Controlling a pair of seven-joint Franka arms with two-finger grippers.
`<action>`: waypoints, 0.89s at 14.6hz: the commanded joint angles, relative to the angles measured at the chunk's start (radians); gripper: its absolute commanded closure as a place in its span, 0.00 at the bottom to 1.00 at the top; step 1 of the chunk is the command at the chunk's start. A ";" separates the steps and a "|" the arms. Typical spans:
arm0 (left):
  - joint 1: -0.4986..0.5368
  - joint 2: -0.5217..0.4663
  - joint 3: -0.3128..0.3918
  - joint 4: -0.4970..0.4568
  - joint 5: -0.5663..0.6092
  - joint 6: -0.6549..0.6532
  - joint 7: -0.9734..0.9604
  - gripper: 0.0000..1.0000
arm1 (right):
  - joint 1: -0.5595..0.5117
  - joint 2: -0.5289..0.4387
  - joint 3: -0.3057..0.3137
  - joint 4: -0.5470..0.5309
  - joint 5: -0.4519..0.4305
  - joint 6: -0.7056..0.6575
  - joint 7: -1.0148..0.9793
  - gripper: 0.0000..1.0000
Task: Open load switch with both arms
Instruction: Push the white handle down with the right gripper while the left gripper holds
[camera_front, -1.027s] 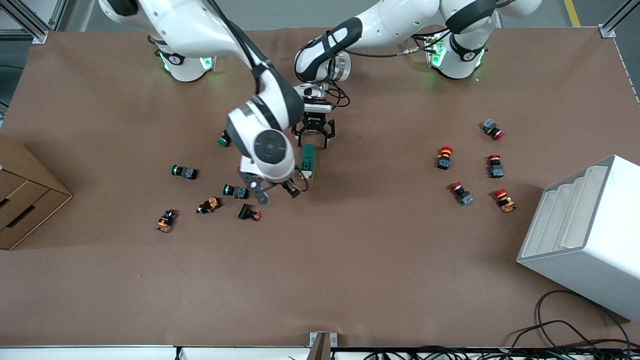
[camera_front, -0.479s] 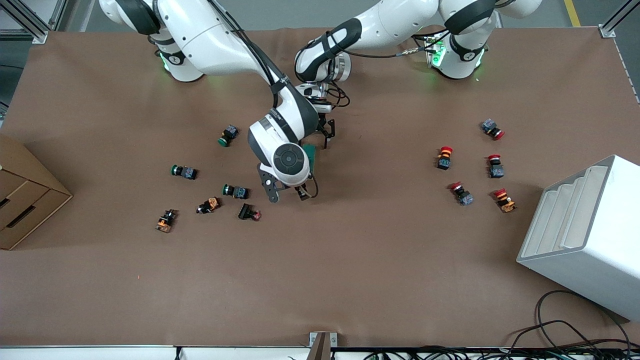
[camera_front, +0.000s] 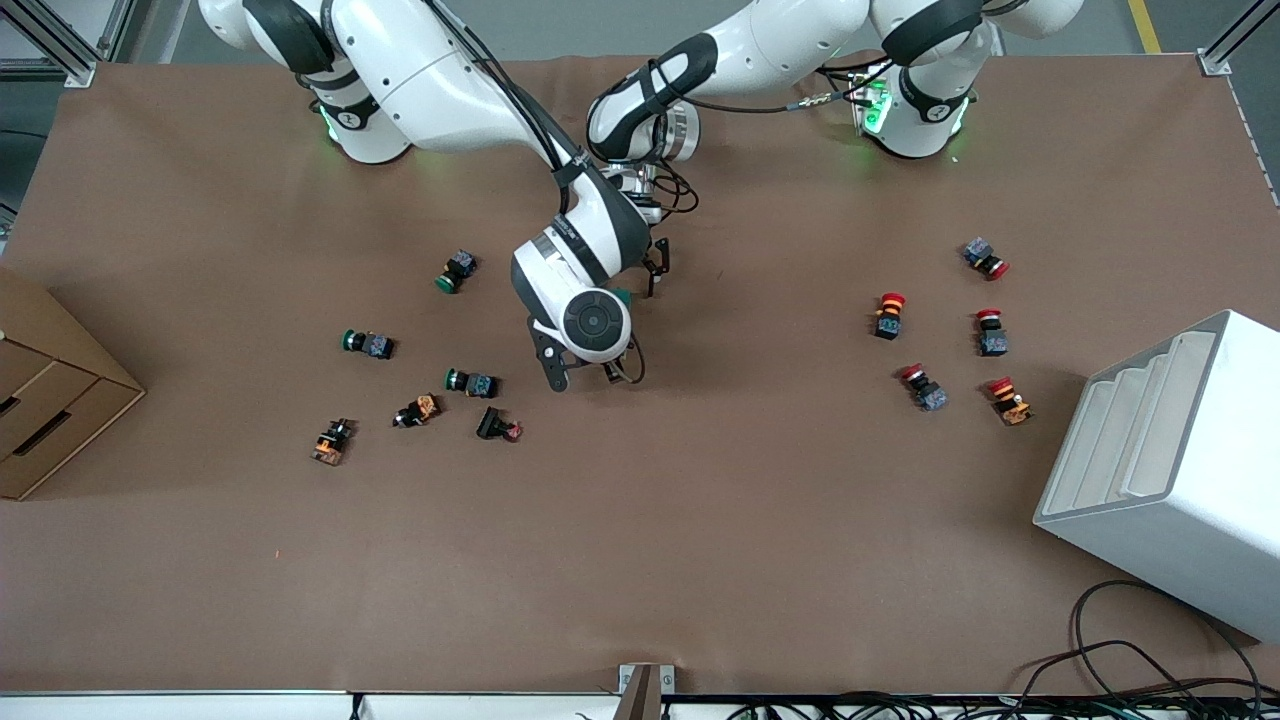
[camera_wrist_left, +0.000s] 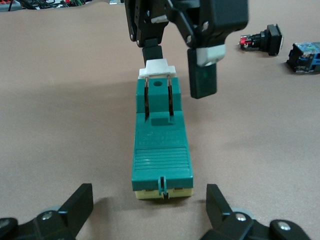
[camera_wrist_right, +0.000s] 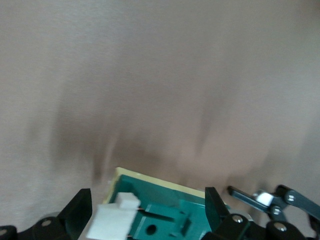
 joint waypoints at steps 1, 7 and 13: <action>-0.013 0.016 0.012 0.009 0.015 -0.002 -0.016 0.00 | -0.001 -0.002 0.003 0.048 0.018 -0.105 0.009 0.00; -0.013 0.013 0.012 0.007 0.015 -0.002 -0.016 0.00 | 0.000 -0.024 0.021 0.065 0.035 -0.218 0.009 0.00; -0.014 0.014 0.012 0.007 0.014 -0.031 -0.016 0.00 | 0.000 -0.031 0.032 0.068 0.035 -0.290 0.007 0.00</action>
